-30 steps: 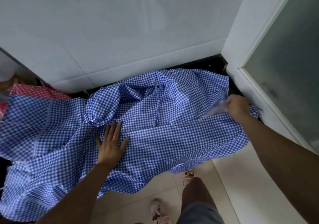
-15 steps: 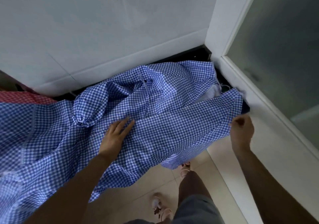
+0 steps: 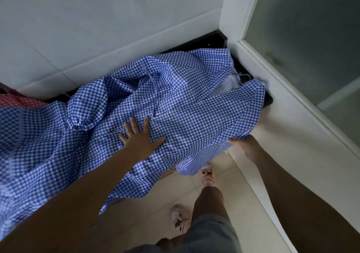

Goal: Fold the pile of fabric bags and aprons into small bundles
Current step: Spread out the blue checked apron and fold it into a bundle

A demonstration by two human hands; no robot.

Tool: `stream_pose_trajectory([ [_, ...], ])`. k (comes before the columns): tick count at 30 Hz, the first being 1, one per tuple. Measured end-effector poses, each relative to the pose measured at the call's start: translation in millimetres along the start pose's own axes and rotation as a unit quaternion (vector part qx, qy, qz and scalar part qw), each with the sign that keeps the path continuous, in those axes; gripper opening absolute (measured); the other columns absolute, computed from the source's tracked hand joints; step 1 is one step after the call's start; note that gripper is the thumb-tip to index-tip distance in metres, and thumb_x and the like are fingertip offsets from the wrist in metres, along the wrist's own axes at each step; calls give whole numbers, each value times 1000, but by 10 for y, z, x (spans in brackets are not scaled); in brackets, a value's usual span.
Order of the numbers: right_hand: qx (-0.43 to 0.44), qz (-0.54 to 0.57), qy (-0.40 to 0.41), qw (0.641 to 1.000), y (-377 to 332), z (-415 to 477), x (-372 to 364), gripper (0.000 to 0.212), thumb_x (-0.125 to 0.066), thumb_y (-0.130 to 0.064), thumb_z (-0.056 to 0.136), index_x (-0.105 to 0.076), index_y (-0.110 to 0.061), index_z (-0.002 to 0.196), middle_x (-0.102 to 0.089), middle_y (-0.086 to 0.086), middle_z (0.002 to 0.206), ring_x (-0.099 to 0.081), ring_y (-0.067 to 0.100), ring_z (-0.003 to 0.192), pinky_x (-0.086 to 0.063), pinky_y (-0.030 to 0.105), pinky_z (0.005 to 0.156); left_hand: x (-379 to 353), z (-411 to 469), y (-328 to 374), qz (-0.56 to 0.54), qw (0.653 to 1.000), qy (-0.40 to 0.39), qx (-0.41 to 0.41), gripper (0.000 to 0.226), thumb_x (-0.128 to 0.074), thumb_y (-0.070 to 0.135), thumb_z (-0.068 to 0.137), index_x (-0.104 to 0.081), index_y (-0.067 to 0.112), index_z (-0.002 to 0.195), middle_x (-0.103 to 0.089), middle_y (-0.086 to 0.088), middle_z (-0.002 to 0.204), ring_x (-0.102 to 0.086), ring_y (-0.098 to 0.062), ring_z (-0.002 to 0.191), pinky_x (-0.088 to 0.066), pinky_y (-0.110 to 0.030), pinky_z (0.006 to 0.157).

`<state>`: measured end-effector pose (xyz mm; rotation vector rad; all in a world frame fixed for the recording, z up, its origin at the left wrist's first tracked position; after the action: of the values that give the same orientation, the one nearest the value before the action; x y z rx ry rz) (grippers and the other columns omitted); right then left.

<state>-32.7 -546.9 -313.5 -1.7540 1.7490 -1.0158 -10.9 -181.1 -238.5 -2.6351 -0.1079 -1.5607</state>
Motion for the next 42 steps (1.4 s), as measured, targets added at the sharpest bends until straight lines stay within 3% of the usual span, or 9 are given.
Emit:
stream_pose_trajectory([
  [5,-8,-115,-109,987,343,-119,-306,65,-91,-32,50,-63,-7,103,-70,3,96,-63,13,86,-53,33,86,124,103,-70,-26,1000,-13,13,114,-17,87,56,25,33,147,23,-21,155,14,-44,143,-3,-67,110],
  [8,-25,-200,-84,976,573,-258,-358,27,-78,-16,74,-66,-1,91,-64,7,89,-58,16,82,-46,26,74,174,150,-107,-30,999,-27,9,112,-28,86,60,23,36,147,23,-21,155,14,-45,142,-4,-69,108],
  [12,-1,-72,-85,994,507,-478,-398,19,-62,-17,86,-64,-4,99,-67,7,93,-62,19,85,-46,31,81,292,131,30,-11,1000,-18,13,106,-50,69,80,22,30,148,17,-24,155,10,-44,143,-5,-67,108],
  [16,38,-8,-45,998,696,-417,-270,62,-66,-55,67,-62,-12,111,-68,12,112,-62,32,106,-46,50,97,533,-197,725,-50,957,177,-226,88,-60,-7,84,-9,14,153,-23,-24,151,-29,-38,135,-32,-46,109],
  [19,81,-40,23,996,252,-779,-258,41,-49,-30,96,-47,-11,132,-56,-3,123,-52,18,114,-38,36,101,467,-551,1046,-134,887,220,-384,65,-39,-17,70,-53,0,131,-62,-18,112,-57,-24,102,-52,-31,85],
  [26,258,-165,28,951,-530,-1273,-396,21,-44,-19,101,-57,-3,104,-64,6,89,-60,17,77,-41,22,69,181,-1068,1882,-194,856,-31,-478,82,-62,6,88,-16,38,148,-41,15,112,-48,4,90,-37,-4,84],
  [30,278,-136,0,951,-755,-1481,-393,14,-52,-22,97,-61,-12,97,-66,-8,87,-61,-4,74,-42,11,67,312,-942,2095,-233,854,-91,-455,52,-64,6,87,-50,17,135,-53,20,90,-52,10,72,-40,-9,69],
  [34,197,-183,-75,960,-653,-1436,-304,18,-73,-33,81,-59,-22,83,-63,-9,75,-59,4,65,-44,19,59,540,-800,2195,-184,864,-20,-468,9,-61,4,88,-68,-1,92,-63,-5,82,-60,-21,79,-41,-22,68],
  [42,-30,-522,-321,789,73,-1679,26,20,-81,-33,72,-62,-26,70,-57,-20,50,-55,-3,58,-37,6,50,976,-69,1836,-246,936,111,-227,11,-51,-1,86,-60,2,79,-54,-3,68,-48,-21,68,-33,-26,52],
])
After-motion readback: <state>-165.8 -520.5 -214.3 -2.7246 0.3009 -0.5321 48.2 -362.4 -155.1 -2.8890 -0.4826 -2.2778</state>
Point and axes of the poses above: each hand's wrist, its own z-axis towards the middle knuckle, its own x-axis out of the back of the hand, y = z × x, the point moved 9 cm from there along z, towards the middle knuckle
